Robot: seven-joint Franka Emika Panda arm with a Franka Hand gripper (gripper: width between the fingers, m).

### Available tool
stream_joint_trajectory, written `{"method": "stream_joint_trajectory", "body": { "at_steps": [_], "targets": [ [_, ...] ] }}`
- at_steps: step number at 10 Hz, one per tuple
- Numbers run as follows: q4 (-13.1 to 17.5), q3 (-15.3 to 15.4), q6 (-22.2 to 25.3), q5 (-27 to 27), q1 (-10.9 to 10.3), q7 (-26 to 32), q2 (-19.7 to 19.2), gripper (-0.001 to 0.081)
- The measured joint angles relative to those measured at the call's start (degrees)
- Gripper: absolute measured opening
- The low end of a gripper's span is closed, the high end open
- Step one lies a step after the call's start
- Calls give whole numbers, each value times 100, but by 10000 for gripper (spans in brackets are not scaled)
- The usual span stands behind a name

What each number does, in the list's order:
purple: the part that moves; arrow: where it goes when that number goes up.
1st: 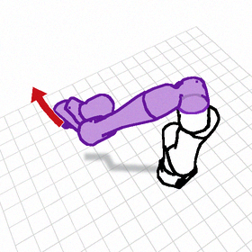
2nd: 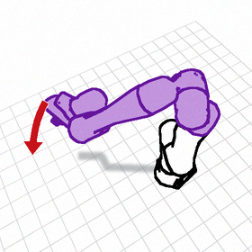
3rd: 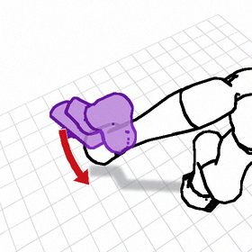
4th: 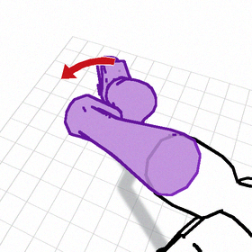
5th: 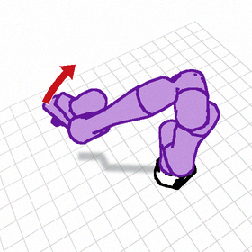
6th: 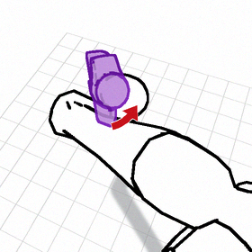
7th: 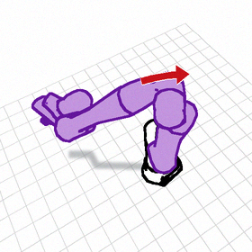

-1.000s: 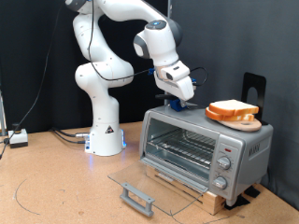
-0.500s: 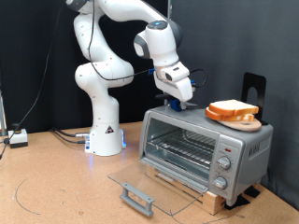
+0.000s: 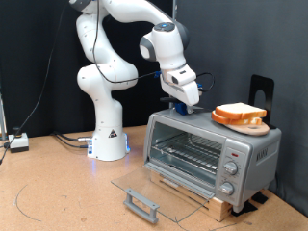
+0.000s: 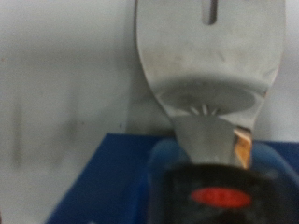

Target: Make a piece of toast with the oven

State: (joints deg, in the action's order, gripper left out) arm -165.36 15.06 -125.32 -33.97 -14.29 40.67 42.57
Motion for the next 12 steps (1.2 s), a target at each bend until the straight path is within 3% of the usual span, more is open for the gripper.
{"method": "stream_joint_trajectory", "body": {
  "at_steps": [3, 6, 12],
  "targets": [
    [7, 66, -5, -49, 0, 0, 0, 807],
    [20, 82, -15, -54, 3, -7, 1, 408],
    [49, 56, -94, -330, 2, -37, 58, 408]
  ]
}}
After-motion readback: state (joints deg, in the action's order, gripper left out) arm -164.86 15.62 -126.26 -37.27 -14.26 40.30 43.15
